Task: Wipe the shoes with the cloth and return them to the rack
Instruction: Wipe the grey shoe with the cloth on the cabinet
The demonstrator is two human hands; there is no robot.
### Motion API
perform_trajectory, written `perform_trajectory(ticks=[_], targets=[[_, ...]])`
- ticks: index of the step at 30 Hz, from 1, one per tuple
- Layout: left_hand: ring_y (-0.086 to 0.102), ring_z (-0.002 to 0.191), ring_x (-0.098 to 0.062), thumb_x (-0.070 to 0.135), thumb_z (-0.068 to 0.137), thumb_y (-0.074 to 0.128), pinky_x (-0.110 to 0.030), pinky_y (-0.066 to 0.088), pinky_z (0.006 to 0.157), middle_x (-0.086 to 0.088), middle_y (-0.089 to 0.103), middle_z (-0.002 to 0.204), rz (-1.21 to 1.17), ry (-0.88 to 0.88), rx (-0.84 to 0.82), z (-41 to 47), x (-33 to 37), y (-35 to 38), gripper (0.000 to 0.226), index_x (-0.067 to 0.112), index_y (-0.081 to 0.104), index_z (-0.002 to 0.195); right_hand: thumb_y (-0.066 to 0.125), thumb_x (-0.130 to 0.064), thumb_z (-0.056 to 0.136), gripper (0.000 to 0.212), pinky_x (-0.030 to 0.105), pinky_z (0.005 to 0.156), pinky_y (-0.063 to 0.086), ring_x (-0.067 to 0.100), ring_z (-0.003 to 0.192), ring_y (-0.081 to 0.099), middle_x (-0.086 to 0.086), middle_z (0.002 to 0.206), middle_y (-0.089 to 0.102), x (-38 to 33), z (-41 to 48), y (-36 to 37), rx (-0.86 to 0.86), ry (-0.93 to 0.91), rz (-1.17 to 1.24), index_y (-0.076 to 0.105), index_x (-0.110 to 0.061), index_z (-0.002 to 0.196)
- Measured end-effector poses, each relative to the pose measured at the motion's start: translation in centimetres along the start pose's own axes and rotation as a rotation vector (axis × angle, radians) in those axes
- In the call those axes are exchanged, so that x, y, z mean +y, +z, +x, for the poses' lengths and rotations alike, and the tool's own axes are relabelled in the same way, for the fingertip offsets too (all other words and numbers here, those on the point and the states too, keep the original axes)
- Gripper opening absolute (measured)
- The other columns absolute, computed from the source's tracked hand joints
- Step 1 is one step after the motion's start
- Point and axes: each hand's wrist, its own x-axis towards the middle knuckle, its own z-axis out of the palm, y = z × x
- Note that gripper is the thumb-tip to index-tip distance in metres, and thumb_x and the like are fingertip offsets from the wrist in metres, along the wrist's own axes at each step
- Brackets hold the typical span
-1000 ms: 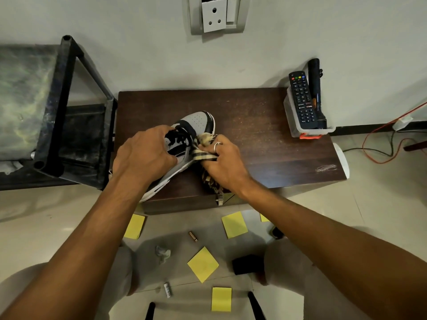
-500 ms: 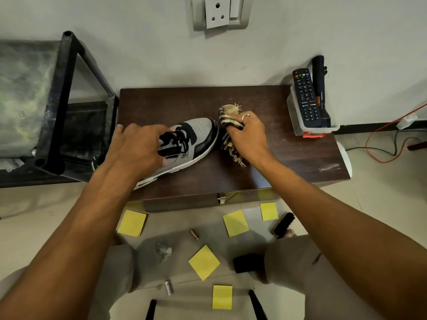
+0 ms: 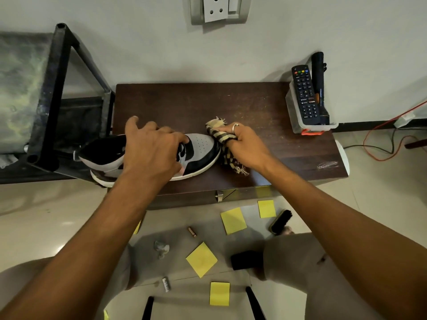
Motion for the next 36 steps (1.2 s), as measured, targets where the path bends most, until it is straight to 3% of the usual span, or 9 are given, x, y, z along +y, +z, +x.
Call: perform_trajectory(ticks=[5, 12, 15, 20, 23, 27, 30, 34, 36], targets=[[0.061, 0.109, -0.020, 0.059, 0.074, 0.080, -0.045, 0.031, 0.100, 0.010, 0.070, 0.119, 0.003, -0.032, 0.051, 0.1, 0.1, 0.3, 0.060, 0.041, 0.059, 0.128, 0.063, -0.005, 0.096, 0.036, 0.011, 0.091, 0.045, 0.007, 0.104, 0.059, -0.007, 0.110, 0.056, -0.1, -3.1, 1.8, 0.157, 0.011, 0.033, 0.070, -0.018, 0.129], [0.061, 0.106, -0.020, 0.058, 0.073, 0.081, -0.043, 0.032, 0.096, 0.009, 0.071, 0.116, 0.008, -0.028, 0.064, 0.0, 0.1, 0.2, 0.061, 0.041, 0.060, 0.128, 0.068, -0.004, 0.094, 0.034, -0.001, 0.095, 0.034, 0.000, 0.105, 0.052, -0.008, 0.113, 0.049, -0.2, -6.7, 3.9, 0.030, -0.134, -0.141, 0.069, -0.005, 0.128], [0.061, 0.103, -0.020, 0.058, 0.071, 0.082, -0.042, 0.032, 0.095, 0.009, 0.072, 0.114, -0.005, -0.027, 0.077, -0.1, 0.1, 0.2, 0.060, 0.041, 0.062, 0.126, 0.067, -0.005, 0.093, 0.033, 0.005, 0.089, 0.041, -0.004, 0.096, 0.053, -0.013, 0.100, 0.048, -0.5, -7.0, 3.4, 0.022, -0.122, -0.172, 0.073, -0.011, 0.124], [0.061, 0.105, -0.020, 0.059, 0.072, 0.081, -0.042, 0.030, 0.095, 0.009, 0.072, 0.116, -0.002, -0.014, 0.084, 0.0, 0.0, 0.3, 0.060, 0.041, 0.061, 0.126, 0.064, -0.005, 0.095, 0.028, 0.013, 0.077, 0.046, -0.003, 0.084, 0.051, -0.015, 0.094, 0.044, -1.1, -4.5, 3.2, 0.242, -0.098, -0.105, 0.069, -0.008, 0.122], [0.061, 0.105, -0.021, 0.058, 0.073, 0.081, -0.042, 0.031, 0.096, 0.007, 0.072, 0.115, -0.006, -0.013, 0.082, 0.1, 0.0, 0.4, 0.059, 0.040, 0.061, 0.125, 0.068, -0.008, 0.093, 0.032, 0.015, 0.078, 0.046, -0.002, 0.090, 0.053, -0.010, 0.110, 0.052, -1.0, -5.5, 5.2, 0.107, -0.213, -0.282, 0.065, -0.007, 0.125], [0.062, 0.105, -0.022, 0.056, 0.073, 0.083, -0.043, 0.032, 0.098, 0.007, 0.072, 0.115, -0.007, -0.025, 0.095, 0.2, 0.2, 0.5, 0.060, 0.040, 0.060, 0.126, 0.067, -0.010, 0.094, 0.033, 0.038, 0.078, 0.056, 0.023, 0.099, 0.055, 0.003, 0.116, 0.048, -1.0, -7.1, 7.3, -0.038, -0.356, -0.463, 0.061, -0.004, 0.126], [0.063, 0.103, -0.023, 0.048, 0.075, 0.084, -0.044, 0.032, 0.096, 0.005, 0.073, 0.114, -0.018, -0.015, 0.123, 0.0, 0.0, 0.6, 0.057, 0.039, 0.062, 0.126, 0.073, -0.012, 0.091, 0.033, 0.031, 0.073, 0.053, 0.020, 0.100, 0.051, 0.001, 0.113, 0.046, -0.9, -7.0, 7.1, -0.070, -0.476, -0.550, 0.064, -0.006, 0.122], [0.063, 0.102, -0.023, 0.052, 0.071, 0.086, -0.043, 0.031, 0.096, 0.005, 0.073, 0.112, -0.024, -0.013, 0.116, 0.1, -0.2, 0.6, 0.061, 0.039, 0.063, 0.125, 0.086, -0.013, 0.078, 0.019, 0.024, 0.062, 0.032, 0.019, 0.082, 0.050, 0.004, 0.098, 0.051, -0.3, -6.2, 5.7, -0.004, -0.555, -0.674, 0.073, -0.003, 0.087], [0.063, 0.100, -0.024, 0.049, 0.071, 0.087, -0.044, 0.031, 0.095, 0.004, 0.074, 0.109, -0.047, -0.010, 0.124, 0.1, -0.2, 0.7, 0.058, 0.038, 0.064, 0.123, 0.081, -0.013, 0.084, 0.012, 0.025, 0.061, 0.036, 0.020, 0.083, 0.048, 0.004, 0.098, 0.053, 0.2, -5.8, 5.2, 0.010, -0.581, -0.708, 0.073, -0.004, 0.088]])
